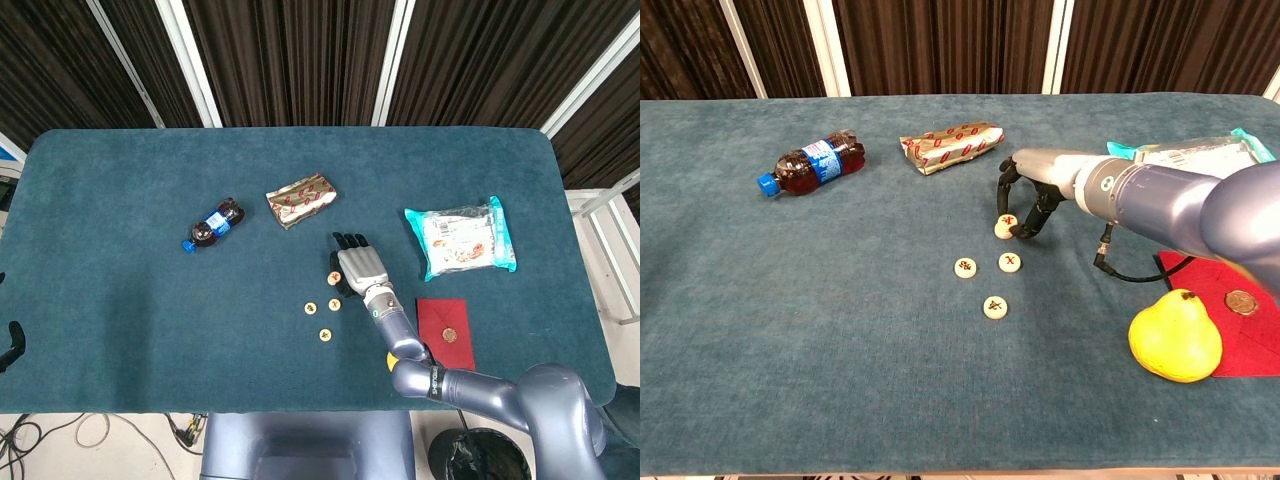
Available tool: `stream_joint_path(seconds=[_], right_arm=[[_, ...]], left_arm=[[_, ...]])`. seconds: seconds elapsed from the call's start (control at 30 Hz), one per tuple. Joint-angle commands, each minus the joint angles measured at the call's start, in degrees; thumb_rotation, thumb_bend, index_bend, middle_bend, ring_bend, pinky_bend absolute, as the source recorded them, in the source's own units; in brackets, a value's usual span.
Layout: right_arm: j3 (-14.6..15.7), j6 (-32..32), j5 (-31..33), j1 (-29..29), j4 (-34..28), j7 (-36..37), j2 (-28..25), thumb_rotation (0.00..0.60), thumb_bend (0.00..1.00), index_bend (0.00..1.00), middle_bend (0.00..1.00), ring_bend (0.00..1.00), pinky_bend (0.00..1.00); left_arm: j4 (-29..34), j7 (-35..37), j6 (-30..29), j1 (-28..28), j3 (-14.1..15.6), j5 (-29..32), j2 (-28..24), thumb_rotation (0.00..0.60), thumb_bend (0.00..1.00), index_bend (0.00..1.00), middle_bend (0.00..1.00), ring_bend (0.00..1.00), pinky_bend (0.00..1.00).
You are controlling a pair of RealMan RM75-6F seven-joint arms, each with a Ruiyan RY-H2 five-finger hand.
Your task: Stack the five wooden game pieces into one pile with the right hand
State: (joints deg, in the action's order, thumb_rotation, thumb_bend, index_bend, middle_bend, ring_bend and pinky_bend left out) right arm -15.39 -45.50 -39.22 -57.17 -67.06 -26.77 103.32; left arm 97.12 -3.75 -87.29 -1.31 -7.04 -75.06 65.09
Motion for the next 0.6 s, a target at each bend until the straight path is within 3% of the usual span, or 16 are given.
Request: stream_joint_path(seconds=[0.03,0.6], right_arm=[[0.04,-0.07,-0.07,-0.03,-0.07,-0.05,-0.03,0.600,0.44,0.44,0.00,0.00,0.00],[0.36,-0.05,0.93,0.06,0.27,-0.59,-0.53,0.600,0.44,0.44,0.00,0.00,0.00]], left_arm=[[0.03,0.05,0.02,0.01,0.00,0.02,-0.02,0.600,0.59,0.10,0.00,0.00,0.00],[-0.01,-0.14,0.04,-0.01,-0.03,0.14,-0.04,0.600,0.59,0.10,0.00,0.00,0.00]])
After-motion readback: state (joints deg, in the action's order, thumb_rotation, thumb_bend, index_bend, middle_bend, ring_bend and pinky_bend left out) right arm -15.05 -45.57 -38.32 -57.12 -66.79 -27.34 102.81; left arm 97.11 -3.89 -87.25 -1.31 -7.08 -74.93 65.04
